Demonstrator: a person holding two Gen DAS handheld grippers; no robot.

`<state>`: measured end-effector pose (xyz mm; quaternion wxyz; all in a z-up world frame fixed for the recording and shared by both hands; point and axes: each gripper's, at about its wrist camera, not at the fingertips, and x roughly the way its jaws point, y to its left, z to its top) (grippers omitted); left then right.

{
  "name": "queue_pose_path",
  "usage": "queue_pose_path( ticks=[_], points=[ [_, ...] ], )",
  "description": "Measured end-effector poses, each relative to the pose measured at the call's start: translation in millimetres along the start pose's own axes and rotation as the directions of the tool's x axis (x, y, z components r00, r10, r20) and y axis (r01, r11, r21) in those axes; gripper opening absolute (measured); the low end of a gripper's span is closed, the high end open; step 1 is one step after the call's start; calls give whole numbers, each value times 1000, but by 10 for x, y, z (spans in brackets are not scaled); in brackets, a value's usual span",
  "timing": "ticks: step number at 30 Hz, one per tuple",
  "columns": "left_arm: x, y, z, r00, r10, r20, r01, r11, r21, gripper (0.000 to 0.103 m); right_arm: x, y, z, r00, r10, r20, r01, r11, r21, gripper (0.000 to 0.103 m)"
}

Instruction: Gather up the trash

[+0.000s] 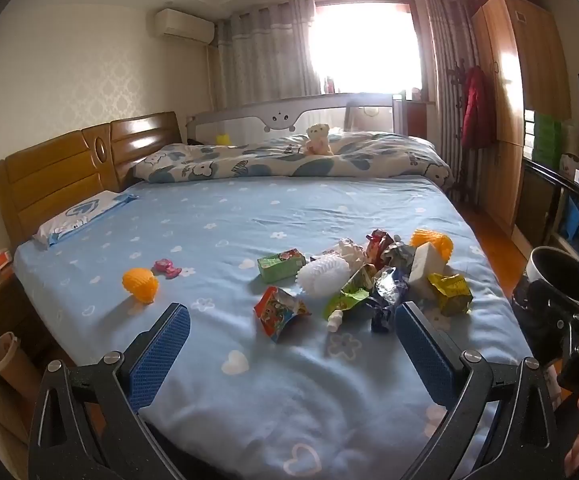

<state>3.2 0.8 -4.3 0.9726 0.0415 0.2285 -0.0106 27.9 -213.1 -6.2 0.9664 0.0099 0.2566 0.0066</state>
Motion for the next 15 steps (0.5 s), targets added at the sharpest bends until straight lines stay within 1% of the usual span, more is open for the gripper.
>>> queue_pose_path(
  ticks=[15],
  points=[
    [51,0,-11,1000,-5,-7,5,1000,1,103,57,40,-33,1000,-1,0,1,1000,0,103]
  ],
)
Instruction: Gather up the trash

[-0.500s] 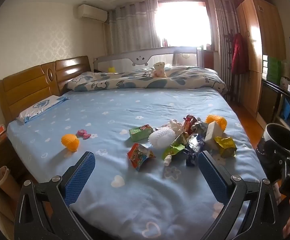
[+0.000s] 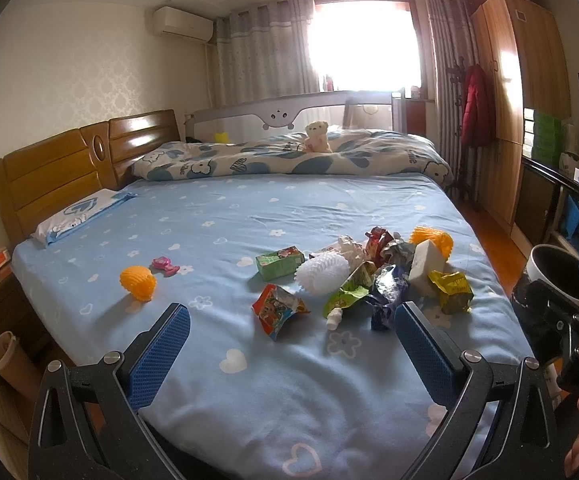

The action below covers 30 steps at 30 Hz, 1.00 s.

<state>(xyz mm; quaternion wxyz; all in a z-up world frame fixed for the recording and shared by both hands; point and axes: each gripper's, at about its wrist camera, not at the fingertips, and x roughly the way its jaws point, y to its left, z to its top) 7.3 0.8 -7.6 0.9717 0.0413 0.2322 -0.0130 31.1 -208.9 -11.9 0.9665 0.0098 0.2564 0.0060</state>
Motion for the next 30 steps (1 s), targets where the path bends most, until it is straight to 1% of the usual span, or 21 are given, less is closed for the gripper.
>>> queue_pose_path(
  ticks=[20,27,30],
  points=[
    [38,4,-6,1000,0,-5,0,1000,-2,103,32,6,-15,1000,2,0,-2,1000,0,103],
    [66,19,-8,1000,-4,-12,4,1000,-1,103,46,15,-33,1000,10,-18,-10,1000,-2,103],
    [81,32,-6,1000,-5,-16,5,1000,-1,103,46,17,-37,1000,9,-9,-9,1000,-5,103]
  ],
)
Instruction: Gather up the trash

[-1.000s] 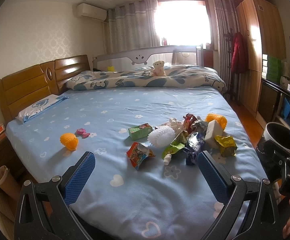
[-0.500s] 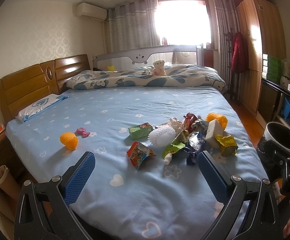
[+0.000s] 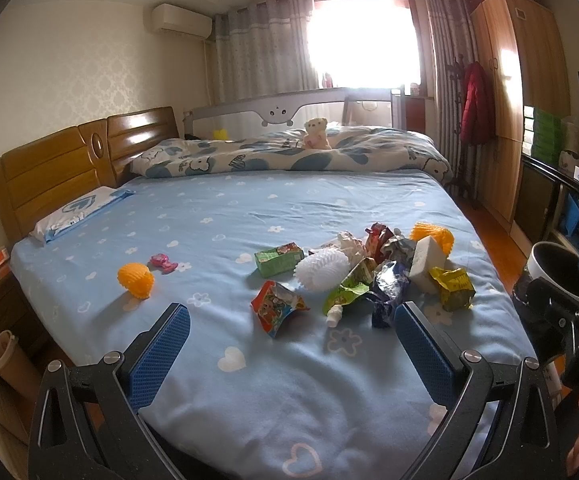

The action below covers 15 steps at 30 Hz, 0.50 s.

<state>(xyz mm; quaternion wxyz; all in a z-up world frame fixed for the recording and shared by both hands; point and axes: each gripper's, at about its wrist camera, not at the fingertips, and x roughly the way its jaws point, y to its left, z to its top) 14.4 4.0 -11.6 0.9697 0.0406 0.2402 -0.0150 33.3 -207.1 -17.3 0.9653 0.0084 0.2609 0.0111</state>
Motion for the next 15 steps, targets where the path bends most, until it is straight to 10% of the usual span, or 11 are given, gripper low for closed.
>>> queue_pose_path(
  ticks=[15],
  points=[
    [210,76,8,998,-14,-63,13,1000,-19,103,156,-80,9,995,-18,-97,13,999,-51,103]
  ],
)
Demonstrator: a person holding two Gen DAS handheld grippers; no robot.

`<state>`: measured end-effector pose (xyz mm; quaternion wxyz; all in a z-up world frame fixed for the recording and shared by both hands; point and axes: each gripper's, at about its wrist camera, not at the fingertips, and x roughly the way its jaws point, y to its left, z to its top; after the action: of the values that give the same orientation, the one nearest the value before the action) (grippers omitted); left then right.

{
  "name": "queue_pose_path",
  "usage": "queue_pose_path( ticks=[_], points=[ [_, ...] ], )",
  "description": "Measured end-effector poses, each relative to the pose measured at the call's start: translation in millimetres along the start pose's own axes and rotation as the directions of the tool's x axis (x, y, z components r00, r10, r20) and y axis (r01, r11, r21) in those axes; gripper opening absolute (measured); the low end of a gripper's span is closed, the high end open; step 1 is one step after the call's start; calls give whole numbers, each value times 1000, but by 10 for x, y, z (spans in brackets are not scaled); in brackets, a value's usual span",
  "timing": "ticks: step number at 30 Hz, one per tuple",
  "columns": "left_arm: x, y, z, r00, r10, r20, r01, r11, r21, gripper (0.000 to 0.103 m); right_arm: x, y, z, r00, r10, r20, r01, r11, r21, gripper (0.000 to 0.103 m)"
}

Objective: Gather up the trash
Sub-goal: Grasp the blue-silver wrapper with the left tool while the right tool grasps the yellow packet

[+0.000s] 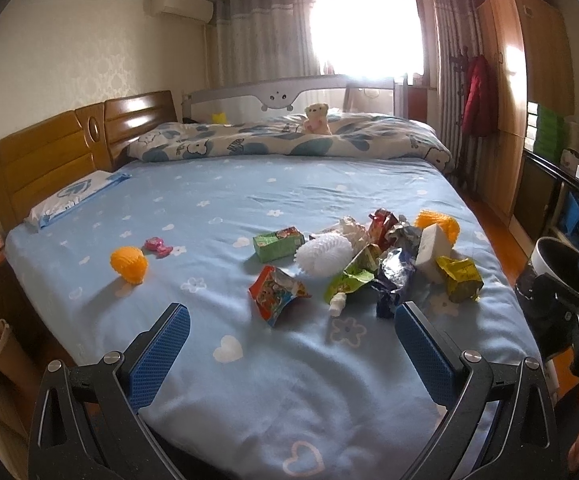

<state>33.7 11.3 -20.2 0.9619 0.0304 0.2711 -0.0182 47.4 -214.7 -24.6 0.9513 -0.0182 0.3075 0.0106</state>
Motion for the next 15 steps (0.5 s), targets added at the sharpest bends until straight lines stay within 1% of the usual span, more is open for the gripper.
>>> queue_pose_path(
  ticks=[3,6,12,15],
  points=[
    [100,-4,40,999,-19,-28,19,1000,-2,103,69,-37,12,1000,8,-18,-8,1000,13,103],
    [220,-41,84,997,-42,-62,43,999,11,102,151,-109,14,999,39,-36,-37,997,64,102],
    [505,-182,185,986,-96,-135,103,994,45,101,430,-293,38,993,72,-92,-63,993,97,102],
    [691,-239,239,976,-127,-176,138,989,50,95,619,-382,24,986,100,-132,-84,989,122,95]
  ],
)
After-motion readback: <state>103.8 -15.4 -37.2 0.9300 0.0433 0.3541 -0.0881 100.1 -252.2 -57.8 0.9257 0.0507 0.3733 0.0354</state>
